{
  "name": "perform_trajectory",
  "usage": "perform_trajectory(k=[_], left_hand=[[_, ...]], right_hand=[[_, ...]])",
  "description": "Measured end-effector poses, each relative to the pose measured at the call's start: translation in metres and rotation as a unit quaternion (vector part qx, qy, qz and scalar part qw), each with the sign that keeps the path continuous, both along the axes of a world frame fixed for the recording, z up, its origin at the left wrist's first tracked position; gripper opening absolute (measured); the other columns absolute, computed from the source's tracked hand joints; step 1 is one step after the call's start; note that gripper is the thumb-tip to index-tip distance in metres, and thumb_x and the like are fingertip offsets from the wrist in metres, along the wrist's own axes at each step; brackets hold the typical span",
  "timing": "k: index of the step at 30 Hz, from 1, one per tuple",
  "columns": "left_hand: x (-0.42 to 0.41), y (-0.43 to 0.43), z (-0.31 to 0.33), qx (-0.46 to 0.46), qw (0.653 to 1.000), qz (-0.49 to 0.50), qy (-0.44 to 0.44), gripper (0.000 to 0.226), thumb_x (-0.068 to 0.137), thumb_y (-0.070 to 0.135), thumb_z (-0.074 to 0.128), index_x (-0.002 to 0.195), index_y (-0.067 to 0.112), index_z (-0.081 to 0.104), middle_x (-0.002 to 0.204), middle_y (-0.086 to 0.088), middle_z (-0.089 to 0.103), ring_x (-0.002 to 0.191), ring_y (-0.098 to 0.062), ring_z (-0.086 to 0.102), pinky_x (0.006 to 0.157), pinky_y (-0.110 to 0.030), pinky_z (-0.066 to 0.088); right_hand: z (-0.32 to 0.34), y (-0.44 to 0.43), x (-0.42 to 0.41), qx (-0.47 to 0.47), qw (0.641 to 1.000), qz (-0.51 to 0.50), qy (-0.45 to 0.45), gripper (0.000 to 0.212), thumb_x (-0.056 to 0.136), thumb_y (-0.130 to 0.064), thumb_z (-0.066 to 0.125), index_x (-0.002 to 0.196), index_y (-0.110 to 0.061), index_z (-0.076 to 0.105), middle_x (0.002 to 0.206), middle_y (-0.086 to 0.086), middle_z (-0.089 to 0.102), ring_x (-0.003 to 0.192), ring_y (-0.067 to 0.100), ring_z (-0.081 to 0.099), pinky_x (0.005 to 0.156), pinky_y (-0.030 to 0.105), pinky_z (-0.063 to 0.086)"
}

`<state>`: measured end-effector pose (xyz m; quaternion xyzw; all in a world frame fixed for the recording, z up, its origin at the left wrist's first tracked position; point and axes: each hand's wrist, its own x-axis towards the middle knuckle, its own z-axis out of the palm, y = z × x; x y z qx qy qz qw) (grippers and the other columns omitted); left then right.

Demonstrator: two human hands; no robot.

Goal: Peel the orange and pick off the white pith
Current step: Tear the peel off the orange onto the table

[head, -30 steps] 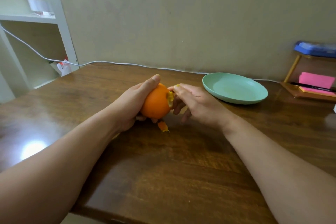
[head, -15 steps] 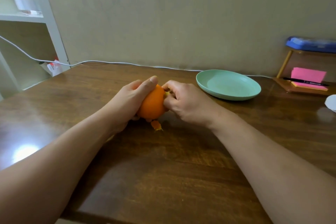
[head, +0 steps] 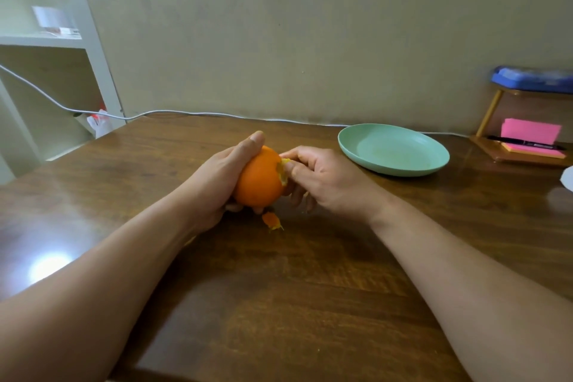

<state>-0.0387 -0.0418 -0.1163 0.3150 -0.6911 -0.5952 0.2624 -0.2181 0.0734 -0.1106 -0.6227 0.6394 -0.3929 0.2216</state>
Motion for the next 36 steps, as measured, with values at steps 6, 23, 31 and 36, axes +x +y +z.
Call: perform_trajectory(k=[6,23,31,36], left_hand=[[-0.002,-0.001,-0.003,-0.005,1.0,0.013,-0.004,0.05,0.092,0.075,0.058,0.12,0.034,0.067,0.104,-0.018,0.078,0.078,-0.039,0.075,0.068,-0.039,0.048],[-0.001,-0.007,-0.002,0.025,0.999,-0.001,0.023,0.07,0.09,0.077,0.058,0.131,0.021,0.066,0.109,-0.02,0.076,0.078,-0.032,0.076,0.066,-0.039,0.051],[-0.002,-0.005,-0.004,-0.051,0.999,0.006,-0.008,0.06,0.079,0.084,0.06,0.119,0.04,0.068,0.119,-0.008,0.072,0.105,-0.034,0.076,0.091,-0.056,0.061],[-0.001,0.0,-0.002,-0.146,0.989,0.024,-0.02,0.052,0.083,0.078,0.062,0.114,0.037,0.066,0.113,0.001,0.069,0.1,-0.023,0.073,0.073,-0.041,0.062]], right_hand=[[0.001,0.001,0.001,0.002,1.0,-0.006,-0.003,0.026,0.112,-0.025,0.052,0.134,-0.018,0.063,0.096,0.009,0.074,0.078,0.017,0.074,0.071,0.034,0.064],[-0.002,0.003,-0.001,-0.003,0.997,-0.004,-0.071,0.036,0.11,-0.052,0.048,0.128,-0.026,0.067,0.095,0.004,0.074,0.082,0.02,0.075,0.072,0.043,0.064],[-0.007,-0.001,0.001,-0.006,1.0,-0.027,0.006,0.026,0.112,-0.037,0.052,0.133,-0.027,0.062,0.09,-0.001,0.076,0.071,0.012,0.075,0.072,0.042,0.065],[-0.007,-0.001,0.001,-0.078,0.981,-0.078,0.159,0.017,0.105,-0.042,0.06,0.112,-0.029,0.068,0.088,-0.008,0.073,0.083,0.012,0.072,0.075,0.047,0.062]])
